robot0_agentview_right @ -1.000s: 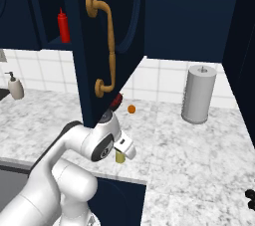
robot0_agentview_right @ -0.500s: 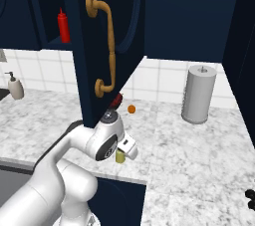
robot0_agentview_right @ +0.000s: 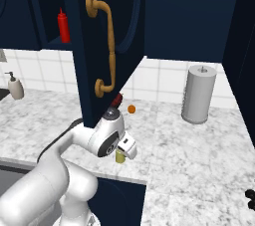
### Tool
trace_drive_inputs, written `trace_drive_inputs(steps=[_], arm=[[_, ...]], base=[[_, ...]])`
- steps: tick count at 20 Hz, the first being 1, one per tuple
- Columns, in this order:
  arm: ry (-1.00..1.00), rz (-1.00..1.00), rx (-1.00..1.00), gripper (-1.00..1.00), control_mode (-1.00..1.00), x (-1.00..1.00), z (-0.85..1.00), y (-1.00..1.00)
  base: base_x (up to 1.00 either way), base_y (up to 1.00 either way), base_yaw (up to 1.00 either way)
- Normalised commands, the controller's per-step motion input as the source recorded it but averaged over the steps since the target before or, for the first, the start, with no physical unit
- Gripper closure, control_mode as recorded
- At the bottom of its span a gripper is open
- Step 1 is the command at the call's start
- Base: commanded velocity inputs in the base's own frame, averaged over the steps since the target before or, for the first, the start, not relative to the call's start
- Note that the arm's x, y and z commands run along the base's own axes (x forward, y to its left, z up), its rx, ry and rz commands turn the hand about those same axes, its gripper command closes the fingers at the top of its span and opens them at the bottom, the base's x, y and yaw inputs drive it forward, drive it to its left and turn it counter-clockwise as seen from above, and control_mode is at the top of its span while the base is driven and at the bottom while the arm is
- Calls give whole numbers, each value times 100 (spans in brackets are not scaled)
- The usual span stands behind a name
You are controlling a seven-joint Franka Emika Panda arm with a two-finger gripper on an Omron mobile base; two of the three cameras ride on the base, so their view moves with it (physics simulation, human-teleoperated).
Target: Put the shaker and condiment bottle from the counter next to their counterparts in the cabinet.
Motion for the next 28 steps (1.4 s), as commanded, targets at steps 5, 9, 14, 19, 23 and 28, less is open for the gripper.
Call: trace_drive_inputs(steps=[5, 9, 14, 19, 23, 28], arm=[[0, 0, 0, -100, -100, 10, -71, 2], [0, 0, 3, -100, -100, 0, -24, 8], [0, 0, 1, -100, -100, 0, -28, 19], [0, 0, 0, 100, -100, 0, -41, 38], [0, 0, 0, 100, -100, 0, -4, 1], [-13, 0, 0, 100, -100, 0, 23, 18]], base=[[0, 0, 0], [0, 0, 0], [0, 0, 0], [0, 0, 0], [0, 0, 0], [0, 0, 0]])
